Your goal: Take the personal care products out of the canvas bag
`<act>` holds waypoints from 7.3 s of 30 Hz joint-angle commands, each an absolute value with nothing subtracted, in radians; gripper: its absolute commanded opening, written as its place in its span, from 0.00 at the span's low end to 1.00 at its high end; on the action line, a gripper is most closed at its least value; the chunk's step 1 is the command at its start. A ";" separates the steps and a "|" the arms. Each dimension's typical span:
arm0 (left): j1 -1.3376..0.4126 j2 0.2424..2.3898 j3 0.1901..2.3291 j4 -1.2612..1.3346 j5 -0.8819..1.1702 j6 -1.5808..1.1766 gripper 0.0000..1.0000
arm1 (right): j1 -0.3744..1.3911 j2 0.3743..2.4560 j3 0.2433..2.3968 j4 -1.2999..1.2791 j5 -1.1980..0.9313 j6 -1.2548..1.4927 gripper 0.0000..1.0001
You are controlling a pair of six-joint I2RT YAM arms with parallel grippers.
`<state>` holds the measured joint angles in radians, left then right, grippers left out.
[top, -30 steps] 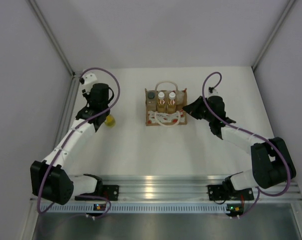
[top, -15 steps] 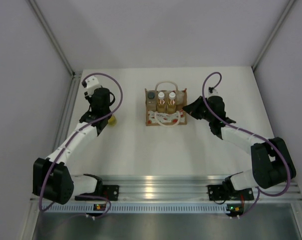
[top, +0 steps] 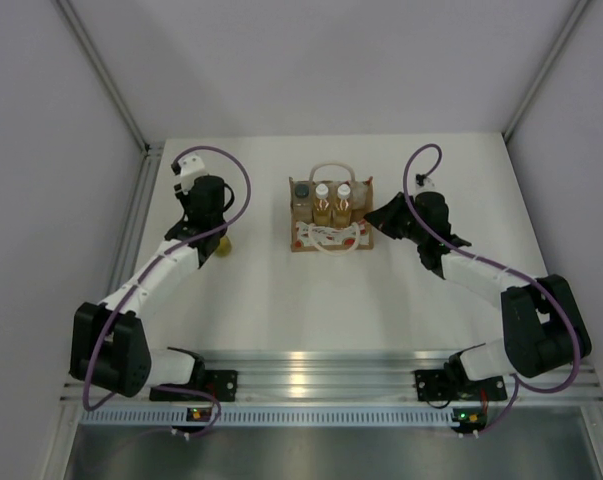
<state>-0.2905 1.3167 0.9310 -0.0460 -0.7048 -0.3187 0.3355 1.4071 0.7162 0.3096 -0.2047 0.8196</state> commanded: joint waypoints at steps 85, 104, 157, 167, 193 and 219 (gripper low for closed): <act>-0.862 1.962 1.629 -0.133 -0.644 -0.367 0.56 | 0.345 1.325 0.687 0.337 -0.233 0.804 0.00; -0.857 1.948 1.618 -0.133 -0.627 -0.385 0.00 | 0.345 1.328 0.684 0.345 -0.235 0.810 0.00; -0.943 1.608 1.970 -0.255 -0.793 -0.213 0.00 | 0.345 1.378 0.690 0.371 -0.233 0.825 0.00; -0.939 1.572 1.999 -0.270 -0.960 -0.106 0.00 | 0.345 1.376 0.692 0.365 -0.233 0.818 0.00; -0.491 1.453 1.430 -0.071 -0.811 -0.391 0.00 | 0.348 1.359 0.696 0.348 -0.244 0.815 0.00; -0.474 1.568 1.124 0.187 -0.834 -0.425 0.00 | 0.348 1.368 0.699 0.339 -0.236 0.805 0.00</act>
